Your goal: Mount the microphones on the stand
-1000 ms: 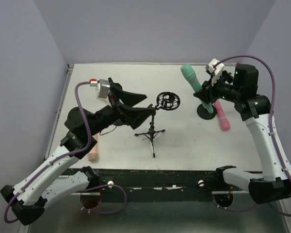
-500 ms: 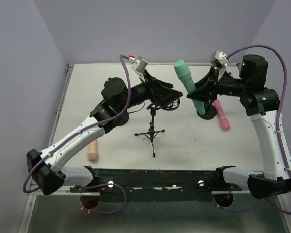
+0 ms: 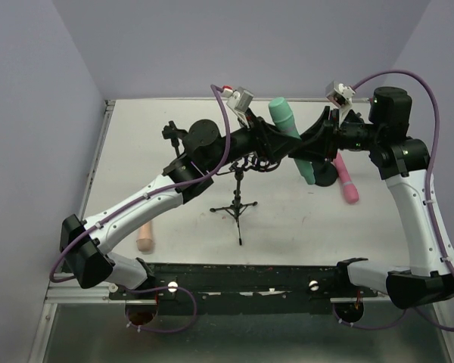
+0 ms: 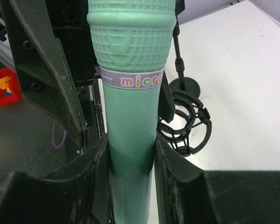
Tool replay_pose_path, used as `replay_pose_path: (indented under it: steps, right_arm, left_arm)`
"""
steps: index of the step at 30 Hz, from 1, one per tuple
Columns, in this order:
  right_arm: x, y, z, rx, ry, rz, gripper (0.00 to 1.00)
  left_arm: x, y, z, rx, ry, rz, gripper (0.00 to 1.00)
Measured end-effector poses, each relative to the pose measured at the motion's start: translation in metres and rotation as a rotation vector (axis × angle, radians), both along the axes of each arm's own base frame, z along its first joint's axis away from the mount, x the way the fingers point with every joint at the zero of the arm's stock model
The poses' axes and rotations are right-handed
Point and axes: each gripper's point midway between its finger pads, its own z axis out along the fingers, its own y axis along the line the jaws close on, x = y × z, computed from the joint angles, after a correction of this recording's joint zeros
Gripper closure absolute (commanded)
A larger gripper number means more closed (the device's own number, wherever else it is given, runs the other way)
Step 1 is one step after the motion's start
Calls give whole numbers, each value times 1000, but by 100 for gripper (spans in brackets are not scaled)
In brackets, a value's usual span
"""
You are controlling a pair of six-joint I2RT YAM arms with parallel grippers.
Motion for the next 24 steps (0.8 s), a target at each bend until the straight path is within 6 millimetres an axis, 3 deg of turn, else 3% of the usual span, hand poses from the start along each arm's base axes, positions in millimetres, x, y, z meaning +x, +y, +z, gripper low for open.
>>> replay_pose_path:
  steps: [11, 15, 17, 18, 20, 24]
  right_arm:
    - [-6, 3, 0, 27, 27, 36, 83]
    - [-7, 3, 2, 33, 28, 43, 82]
    - [-7, 4, 1, 33, 31, 43, 78]
    - [-7, 4, 1, 33, 33, 44, 74]
    - [-7, 4, 0, 33, 37, 43, 56]
    - [-6, 3, 0, 31, 35, 39, 10]
  left_arm:
    - [3, 2, 17, -60, -36, 23, 44]
    - [4, 0, 15, -63, -26, 19, 58]
    - [5, -1, 13, -61, -21, 16, 74]
    - [5, -2, 13, -61, -17, 14, 80]
    - [5, -2, 12, -59, -18, 12, 94]
    - [4, -2, 11, -44, -35, 12, 100]
